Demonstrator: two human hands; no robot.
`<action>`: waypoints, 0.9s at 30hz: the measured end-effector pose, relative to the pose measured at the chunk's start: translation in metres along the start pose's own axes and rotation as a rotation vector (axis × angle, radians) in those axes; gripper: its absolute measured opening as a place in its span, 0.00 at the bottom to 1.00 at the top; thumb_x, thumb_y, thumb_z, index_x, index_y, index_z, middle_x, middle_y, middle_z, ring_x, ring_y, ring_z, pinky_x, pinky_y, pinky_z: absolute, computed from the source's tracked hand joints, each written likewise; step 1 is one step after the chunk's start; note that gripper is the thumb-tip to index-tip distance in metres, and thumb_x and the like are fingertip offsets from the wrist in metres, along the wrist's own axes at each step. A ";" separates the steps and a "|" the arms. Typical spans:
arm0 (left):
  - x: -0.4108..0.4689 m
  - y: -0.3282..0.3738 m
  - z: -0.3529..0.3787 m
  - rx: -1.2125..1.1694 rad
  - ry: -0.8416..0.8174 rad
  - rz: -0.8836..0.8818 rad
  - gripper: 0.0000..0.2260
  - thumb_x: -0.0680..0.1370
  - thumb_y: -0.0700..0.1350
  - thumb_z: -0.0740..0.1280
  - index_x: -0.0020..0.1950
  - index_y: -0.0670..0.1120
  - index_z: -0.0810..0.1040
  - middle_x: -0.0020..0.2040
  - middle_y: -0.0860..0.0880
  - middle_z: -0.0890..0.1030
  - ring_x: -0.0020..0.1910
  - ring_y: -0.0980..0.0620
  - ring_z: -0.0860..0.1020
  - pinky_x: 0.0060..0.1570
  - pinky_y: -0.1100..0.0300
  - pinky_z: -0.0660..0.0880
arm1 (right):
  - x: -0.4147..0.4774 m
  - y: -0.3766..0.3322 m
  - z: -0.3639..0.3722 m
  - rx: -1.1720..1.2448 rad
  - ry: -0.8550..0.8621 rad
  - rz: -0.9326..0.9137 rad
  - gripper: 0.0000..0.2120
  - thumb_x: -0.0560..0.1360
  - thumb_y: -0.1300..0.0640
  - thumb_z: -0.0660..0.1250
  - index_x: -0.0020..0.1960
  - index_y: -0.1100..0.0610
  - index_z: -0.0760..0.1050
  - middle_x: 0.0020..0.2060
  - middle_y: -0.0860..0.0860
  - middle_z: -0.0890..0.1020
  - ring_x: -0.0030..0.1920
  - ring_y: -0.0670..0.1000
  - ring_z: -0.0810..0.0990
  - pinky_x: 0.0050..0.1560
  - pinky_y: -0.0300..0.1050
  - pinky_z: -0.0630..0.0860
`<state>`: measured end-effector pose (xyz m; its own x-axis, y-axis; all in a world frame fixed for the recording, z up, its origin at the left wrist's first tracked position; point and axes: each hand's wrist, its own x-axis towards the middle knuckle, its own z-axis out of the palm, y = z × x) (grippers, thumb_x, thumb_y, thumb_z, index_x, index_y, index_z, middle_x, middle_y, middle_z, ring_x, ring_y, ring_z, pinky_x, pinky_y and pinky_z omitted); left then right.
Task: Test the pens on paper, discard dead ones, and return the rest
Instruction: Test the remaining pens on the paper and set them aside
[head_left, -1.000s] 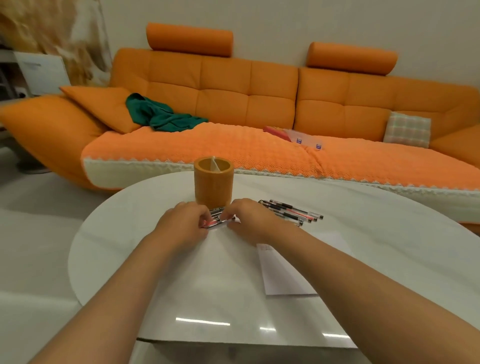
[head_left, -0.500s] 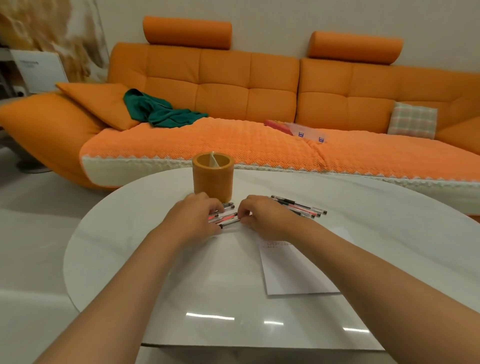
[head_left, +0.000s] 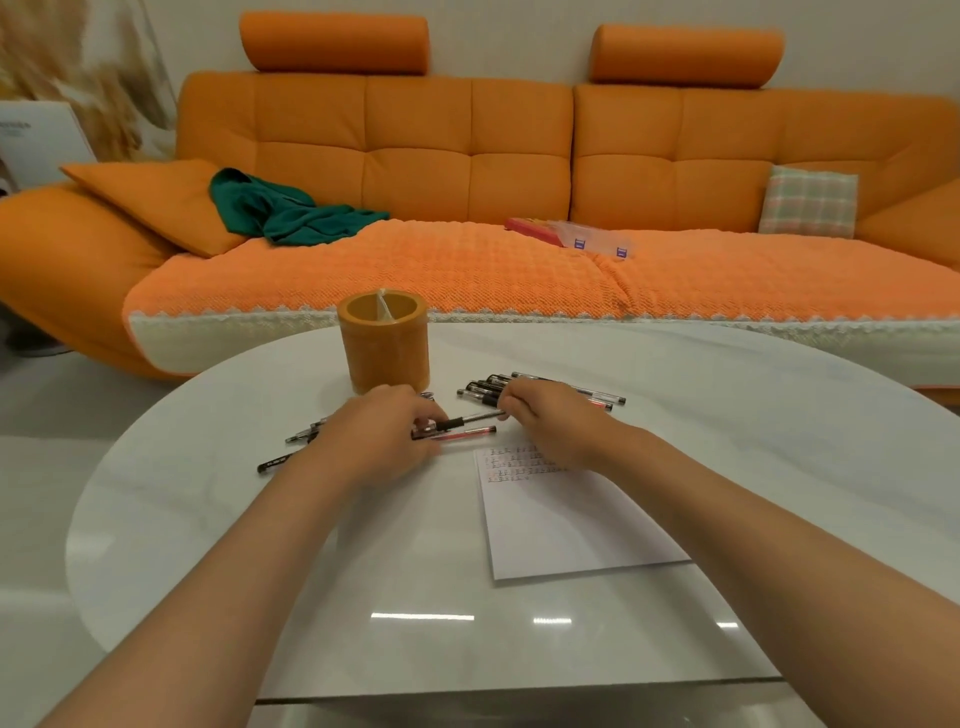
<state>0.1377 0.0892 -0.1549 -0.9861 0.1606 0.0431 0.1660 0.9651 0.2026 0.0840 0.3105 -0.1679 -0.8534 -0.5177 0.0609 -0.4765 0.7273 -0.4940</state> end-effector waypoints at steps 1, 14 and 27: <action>0.001 0.001 0.000 -0.017 0.022 0.003 0.17 0.79 0.54 0.68 0.68 0.57 0.77 0.57 0.55 0.78 0.52 0.54 0.74 0.49 0.58 0.75 | 0.001 0.000 -0.002 0.024 0.012 0.006 0.14 0.85 0.53 0.52 0.54 0.54 0.76 0.47 0.46 0.79 0.45 0.46 0.75 0.44 0.42 0.70; 0.008 0.039 0.012 -0.321 0.180 0.052 0.10 0.77 0.56 0.71 0.57 0.57 0.81 0.42 0.61 0.80 0.40 0.59 0.77 0.36 0.60 0.73 | -0.019 0.006 -0.026 -0.273 0.122 -0.184 0.09 0.81 0.49 0.63 0.57 0.48 0.81 0.38 0.45 0.81 0.37 0.48 0.76 0.34 0.41 0.65; 0.012 0.060 0.032 -0.673 0.229 0.013 0.04 0.76 0.49 0.74 0.49 0.56 0.81 0.43 0.59 0.82 0.37 0.55 0.79 0.40 0.58 0.78 | -0.023 0.016 -0.012 -0.307 0.047 -0.219 0.09 0.83 0.47 0.57 0.47 0.49 0.71 0.39 0.46 0.77 0.39 0.50 0.74 0.33 0.45 0.64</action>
<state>0.1351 0.1560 -0.1735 -0.9697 0.0521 0.2389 0.2197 0.6141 0.7580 0.0938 0.3395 -0.1665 -0.7298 -0.6597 0.1793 -0.6836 0.7067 -0.1824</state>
